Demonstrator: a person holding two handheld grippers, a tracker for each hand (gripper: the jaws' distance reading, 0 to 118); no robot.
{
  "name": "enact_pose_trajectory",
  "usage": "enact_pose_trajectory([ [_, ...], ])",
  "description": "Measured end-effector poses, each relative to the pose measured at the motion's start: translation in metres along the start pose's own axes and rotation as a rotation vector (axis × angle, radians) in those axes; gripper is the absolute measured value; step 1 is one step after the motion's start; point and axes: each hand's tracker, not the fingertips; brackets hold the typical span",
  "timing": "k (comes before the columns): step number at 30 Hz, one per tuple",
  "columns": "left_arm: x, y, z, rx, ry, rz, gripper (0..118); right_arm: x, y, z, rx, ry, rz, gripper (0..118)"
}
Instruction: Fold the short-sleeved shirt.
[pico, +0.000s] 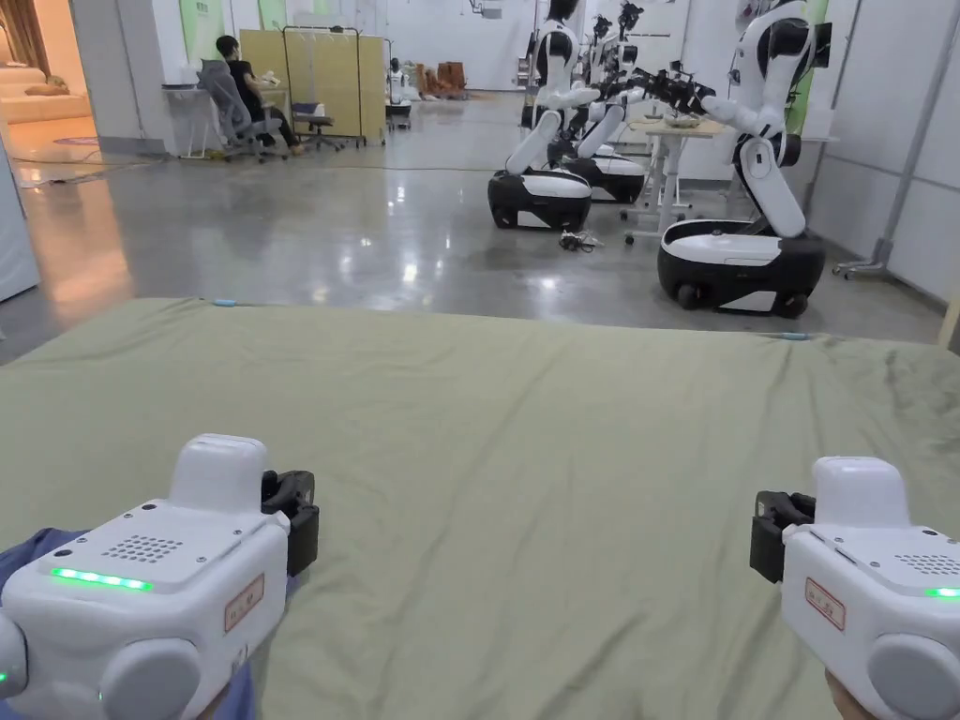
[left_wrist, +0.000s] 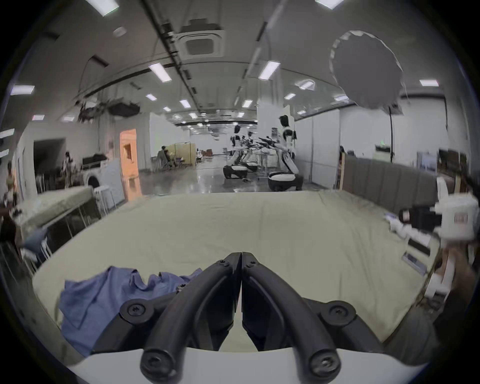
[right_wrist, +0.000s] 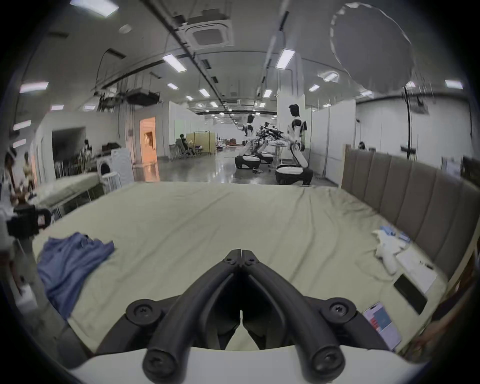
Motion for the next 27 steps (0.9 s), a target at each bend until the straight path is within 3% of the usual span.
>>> enact_pose_trajectory([
  [6,0.016,0.004,0.002,-0.001,-0.055,0.062,3,-0.002,-0.002,0.008,0.041,0.047,-0.057,0],
  [14,0.013,0.008,0.011,0.019,-0.031,0.055,3,-0.004,0.005,0.012,0.051,0.091,-0.049,0],
  [19,-0.007,0.009,0.034,0.015,0.028,0.021,3,-0.048,0.008,-0.003,0.040,0.151,0.054,0],
  [27,-0.075,0.010,0.085,0.024,0.176,0.059,3,-0.134,0.011,-0.026,0.045,0.357,0.105,0],
])
